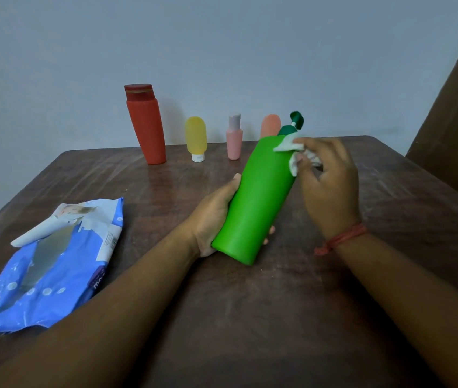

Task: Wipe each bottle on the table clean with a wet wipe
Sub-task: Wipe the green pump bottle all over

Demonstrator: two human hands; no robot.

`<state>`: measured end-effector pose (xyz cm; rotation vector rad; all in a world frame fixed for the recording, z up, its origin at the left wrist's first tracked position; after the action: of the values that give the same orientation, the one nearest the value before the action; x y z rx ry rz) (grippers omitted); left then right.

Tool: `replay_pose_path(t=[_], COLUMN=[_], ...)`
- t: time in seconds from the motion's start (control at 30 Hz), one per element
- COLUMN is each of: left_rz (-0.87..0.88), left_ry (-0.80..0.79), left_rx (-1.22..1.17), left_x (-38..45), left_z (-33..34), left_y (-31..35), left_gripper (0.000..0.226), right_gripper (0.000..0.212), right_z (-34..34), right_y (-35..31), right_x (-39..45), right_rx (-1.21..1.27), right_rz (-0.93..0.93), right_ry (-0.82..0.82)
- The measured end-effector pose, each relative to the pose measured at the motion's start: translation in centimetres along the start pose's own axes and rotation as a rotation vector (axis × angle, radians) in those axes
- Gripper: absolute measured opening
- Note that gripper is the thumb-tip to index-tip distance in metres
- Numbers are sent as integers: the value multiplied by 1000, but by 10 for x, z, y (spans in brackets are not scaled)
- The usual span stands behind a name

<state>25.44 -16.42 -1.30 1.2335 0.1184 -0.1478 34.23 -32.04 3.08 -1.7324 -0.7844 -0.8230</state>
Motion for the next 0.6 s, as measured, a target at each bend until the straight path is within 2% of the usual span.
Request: replay_pose_path(t=[0.07,0.17,0.3,0.4,0.5,0.6], left_rz=[-1,11,90,84,94,121], left_ry=[-6,16,113,115,127,163], left_rx=[10,-36,-220,-416,-443,-468], left_x=[-1,-2,1,3,4,7], left_z=[-1,-3,-10,-19,-23,-27], left_y=[0,1,4,6,6,5], left_gripper=[63,64,62,70,78,77], right_gripper=[26,28,26,19,16,12], right_z=[-2,0,16,22,22,17], right_y=[5,-5,-36,-56,-60,-51], right_x=[0,-6,-35,-50,-52,-49], right_rx=[17,-11,-3,80,98,56], right_rz=[29,-85,-354,-532,-620,-606], right_ry=[-15,-65,-384,-562,-646,-659])
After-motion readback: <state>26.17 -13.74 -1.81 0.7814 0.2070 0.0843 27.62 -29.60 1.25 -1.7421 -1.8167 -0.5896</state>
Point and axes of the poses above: each hand's wrist, its own x-axis towards the middle knuckle, its own z-axis out of the palm, y = z × x, the point moved 3 cm from there along x, towards the middle knuckle, and after that the axes turned 4 degrees about x, right-handed, at the moved point
